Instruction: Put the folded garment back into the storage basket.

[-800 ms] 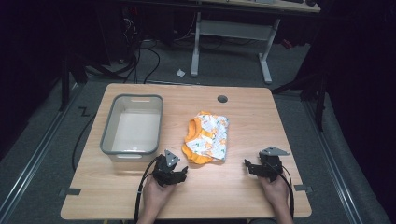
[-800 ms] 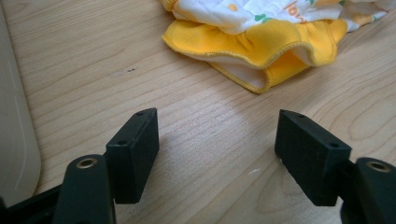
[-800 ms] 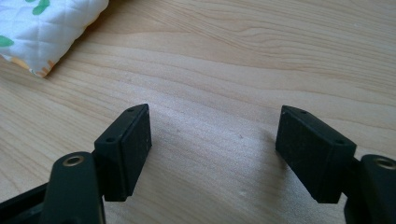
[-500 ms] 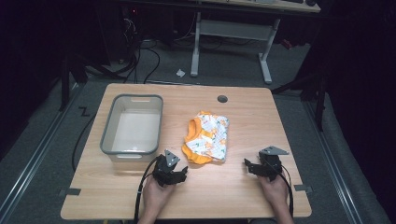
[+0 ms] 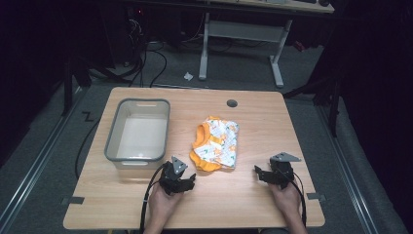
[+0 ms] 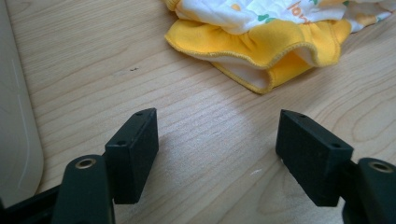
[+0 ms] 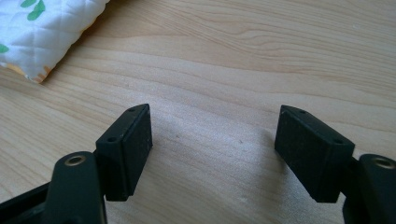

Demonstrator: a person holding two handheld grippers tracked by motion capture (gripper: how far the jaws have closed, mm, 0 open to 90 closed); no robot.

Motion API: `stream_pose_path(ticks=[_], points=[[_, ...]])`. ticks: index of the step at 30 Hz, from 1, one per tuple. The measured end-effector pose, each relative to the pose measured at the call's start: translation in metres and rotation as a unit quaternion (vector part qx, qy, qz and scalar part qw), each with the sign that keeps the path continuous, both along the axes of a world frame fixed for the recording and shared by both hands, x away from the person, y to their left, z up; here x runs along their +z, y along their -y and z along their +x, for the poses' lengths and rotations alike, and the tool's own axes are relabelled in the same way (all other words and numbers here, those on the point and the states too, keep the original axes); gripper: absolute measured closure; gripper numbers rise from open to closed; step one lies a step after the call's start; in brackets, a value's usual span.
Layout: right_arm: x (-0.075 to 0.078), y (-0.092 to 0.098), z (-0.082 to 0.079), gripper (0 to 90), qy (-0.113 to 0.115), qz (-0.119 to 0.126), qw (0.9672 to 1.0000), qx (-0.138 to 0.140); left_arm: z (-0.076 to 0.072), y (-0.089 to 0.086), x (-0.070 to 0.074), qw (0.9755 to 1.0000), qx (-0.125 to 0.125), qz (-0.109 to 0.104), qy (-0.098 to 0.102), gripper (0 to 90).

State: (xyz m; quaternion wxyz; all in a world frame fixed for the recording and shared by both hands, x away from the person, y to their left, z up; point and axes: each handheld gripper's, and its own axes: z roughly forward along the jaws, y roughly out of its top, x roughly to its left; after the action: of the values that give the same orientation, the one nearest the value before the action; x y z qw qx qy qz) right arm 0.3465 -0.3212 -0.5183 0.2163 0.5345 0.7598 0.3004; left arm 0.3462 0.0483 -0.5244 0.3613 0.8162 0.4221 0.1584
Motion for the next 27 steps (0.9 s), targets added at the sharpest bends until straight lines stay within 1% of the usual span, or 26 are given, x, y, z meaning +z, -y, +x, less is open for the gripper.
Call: stream_pose_path(ticks=[12, 14, 16, 18, 21, 22, 25, 27], points=[[0.0, 0.0005, -0.0007, 27.4, 0.0, 0.0, 1.0, 0.005, 0.0001, 0.0002, -0.0001, 1.0, 0.005, 0.0, 0.0, 29.7], [0.0001, 0.0007, -0.001, 27.4, 0.0, 0.0, 1.0, 0.006, 0.0005, 0.0007, 0.0, 1.0, 0.007, -0.004, -0.004, 28.1], [0.0, 0.0007, -0.001, 27.4, 0.0, 0.0, 1.0, 0.006, 0.0003, 0.0013, 0.0, 0.9999, 0.009, -0.004, -0.003, 27.7], [0.0001, 0.0008, -0.001, 27.3, 0.0, 0.0, 1.0, 0.007, 0.0, 0.0021, 0.0003, 0.9999, 0.012, -0.009, -0.007, 27.5], [0.0, 0.0008, -0.0012, 27.4, 0.0, -0.001, 1.0, 0.006, -0.0002, 0.0025, 0.001, 0.9998, 0.008, -0.014, -0.011, 27.5], [0.0, 0.0008, -0.0012, 27.4, 0.0, -0.001, 1.0, 0.006, -0.0003, 0.0027, 0.0015, 0.9998, 0.006, -0.013, -0.013, 27.5], [0.0001, 0.0007, -0.0014, 27.3, 0.0, 0.0, 1.0, 0.006, -0.0013, 0.0023, 0.004, 0.9998, 0.003, -0.016, -0.008, 27.9], [0.0001, 0.0008, -0.0014, 27.3, 0.0, 0.0, 1.0, 0.006, -0.0021, 0.0023, 0.0073, 0.9997, 0.001, -0.024, -0.003, 28.2]])
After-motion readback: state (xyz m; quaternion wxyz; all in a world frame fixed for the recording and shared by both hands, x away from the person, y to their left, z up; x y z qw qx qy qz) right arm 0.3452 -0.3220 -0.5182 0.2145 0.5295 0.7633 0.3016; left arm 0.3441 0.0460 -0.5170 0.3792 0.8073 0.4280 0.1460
